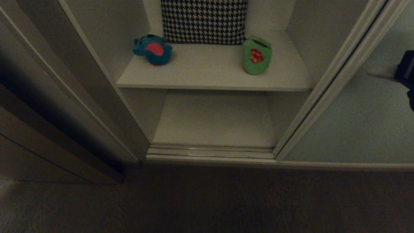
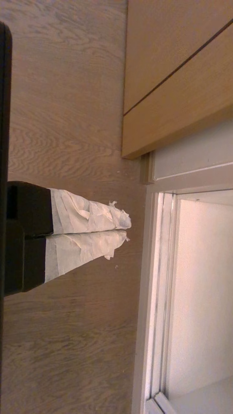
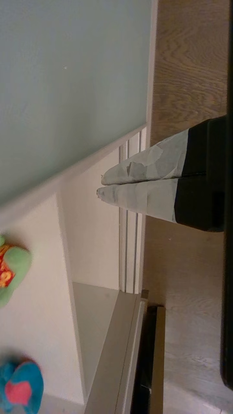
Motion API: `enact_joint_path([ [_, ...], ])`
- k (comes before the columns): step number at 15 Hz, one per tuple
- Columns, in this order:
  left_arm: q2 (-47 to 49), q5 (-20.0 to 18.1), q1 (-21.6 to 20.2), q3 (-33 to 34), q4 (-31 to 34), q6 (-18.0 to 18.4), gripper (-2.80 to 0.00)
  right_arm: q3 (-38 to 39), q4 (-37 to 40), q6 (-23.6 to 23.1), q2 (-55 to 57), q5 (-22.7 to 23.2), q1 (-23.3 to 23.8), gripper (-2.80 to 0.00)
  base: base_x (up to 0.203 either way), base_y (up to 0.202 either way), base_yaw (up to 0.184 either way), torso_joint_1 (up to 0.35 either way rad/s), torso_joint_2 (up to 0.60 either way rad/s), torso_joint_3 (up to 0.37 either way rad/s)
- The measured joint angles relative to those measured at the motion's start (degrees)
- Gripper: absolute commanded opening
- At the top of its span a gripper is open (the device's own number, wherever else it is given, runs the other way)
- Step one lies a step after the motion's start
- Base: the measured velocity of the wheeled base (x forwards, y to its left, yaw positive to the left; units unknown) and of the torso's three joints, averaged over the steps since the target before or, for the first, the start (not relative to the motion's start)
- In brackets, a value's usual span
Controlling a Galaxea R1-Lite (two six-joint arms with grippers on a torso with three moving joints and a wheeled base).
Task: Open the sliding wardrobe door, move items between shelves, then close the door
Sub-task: Close the door
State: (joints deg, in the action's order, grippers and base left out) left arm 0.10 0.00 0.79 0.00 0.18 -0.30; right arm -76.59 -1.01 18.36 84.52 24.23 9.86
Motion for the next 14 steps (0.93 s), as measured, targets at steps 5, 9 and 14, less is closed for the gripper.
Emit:
enact_joint_path([
  [5, 0.0, 0.0, 0.0, 0.0, 0.0, 0.0, -2.80, -1.1, -5.4, 0.0, 3.9, -3.4, 0.0, -2.80, 0.000, 0.000, 0.000, 0.000, 0.00, 0.000],
  [9, 0.0, 0.0, 0.0, 0.0, 0.0, 0.0, -2.80, -2.8, -5.5, 0.0, 6.2, -3.6, 0.0, -2.80, 0.000, 0.000, 0.000, 0.000, 0.00, 0.000],
  [14, 0.0, 0.0, 0.0, 0.0, 0.0, 0.0, -2.80, -3.0, -5.3, 0.0, 7.3, -5.2, -2.1, -2.80, 0.000, 0.000, 0.000, 0.000, 0.00, 0.000],
])
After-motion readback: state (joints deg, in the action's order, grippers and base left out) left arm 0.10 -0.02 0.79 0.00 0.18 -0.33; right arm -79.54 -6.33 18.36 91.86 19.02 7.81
